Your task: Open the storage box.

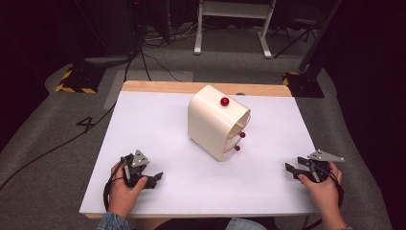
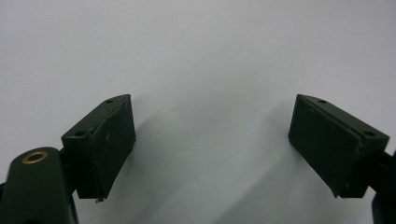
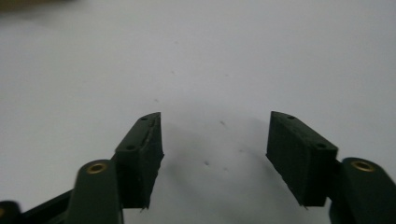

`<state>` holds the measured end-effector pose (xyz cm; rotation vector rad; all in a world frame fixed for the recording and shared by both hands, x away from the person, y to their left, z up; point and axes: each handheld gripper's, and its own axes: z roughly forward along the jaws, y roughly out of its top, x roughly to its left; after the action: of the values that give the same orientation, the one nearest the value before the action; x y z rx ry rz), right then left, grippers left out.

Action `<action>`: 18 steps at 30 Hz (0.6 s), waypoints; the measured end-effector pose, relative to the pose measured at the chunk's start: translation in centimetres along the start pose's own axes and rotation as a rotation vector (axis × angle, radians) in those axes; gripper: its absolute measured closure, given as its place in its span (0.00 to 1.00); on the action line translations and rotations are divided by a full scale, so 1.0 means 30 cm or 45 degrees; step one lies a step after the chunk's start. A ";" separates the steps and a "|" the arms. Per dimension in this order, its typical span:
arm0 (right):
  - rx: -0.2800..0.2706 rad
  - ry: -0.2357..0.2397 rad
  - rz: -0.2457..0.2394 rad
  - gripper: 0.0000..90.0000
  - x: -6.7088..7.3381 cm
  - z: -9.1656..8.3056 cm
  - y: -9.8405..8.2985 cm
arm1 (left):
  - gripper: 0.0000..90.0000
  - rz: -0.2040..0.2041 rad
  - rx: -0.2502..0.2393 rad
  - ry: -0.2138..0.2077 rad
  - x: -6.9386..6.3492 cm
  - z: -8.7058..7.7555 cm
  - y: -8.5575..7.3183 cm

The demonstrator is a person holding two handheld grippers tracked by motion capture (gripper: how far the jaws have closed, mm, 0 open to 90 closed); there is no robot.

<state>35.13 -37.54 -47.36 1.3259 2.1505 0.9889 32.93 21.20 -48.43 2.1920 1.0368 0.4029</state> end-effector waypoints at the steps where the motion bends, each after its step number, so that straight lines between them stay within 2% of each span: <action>1: -0.006 0.027 -0.022 0.46 0.004 -0.005 0.005 | 0.17 -0.001 -0.001 0.000 0.000 0.000 0.000; 5: -0.033 0.096 -0.110 0.48 0.031 -0.022 0.026 | 0.17 -0.003 0.003 -0.001 0.001 0.000 0.001; 7: -0.080 0.135 -0.145 0.50 0.049 -0.026 0.037 | 0.16 0.001 0.007 -0.001 0.003 0.000 0.001; 10: -0.105 0.169 -0.181 0.50 0.077 -0.036 0.061 | 0.16 -0.007 0.010 -0.010 0.004 0.000 0.002; 13: -0.164 0.224 -0.215 0.53 0.102 -0.041 0.093 | 0.16 -0.006 0.009 -0.012 0.006 0.000 0.003; 15: -0.217 0.227 -0.199 0.53 0.121 -0.035 0.113 | 0.16 -0.004 0.011 -0.012 0.006 0.000 0.003; 18: -0.263 0.285 -0.197 0.59 0.151 -0.018 0.138 | 0.16 -0.005 0.012 -0.012 0.006 0.000 0.003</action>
<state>35.15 -32.49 -43.83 0.9774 2.2000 1.3066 33.11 21.29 -48.36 2.1976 1.0393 0.3861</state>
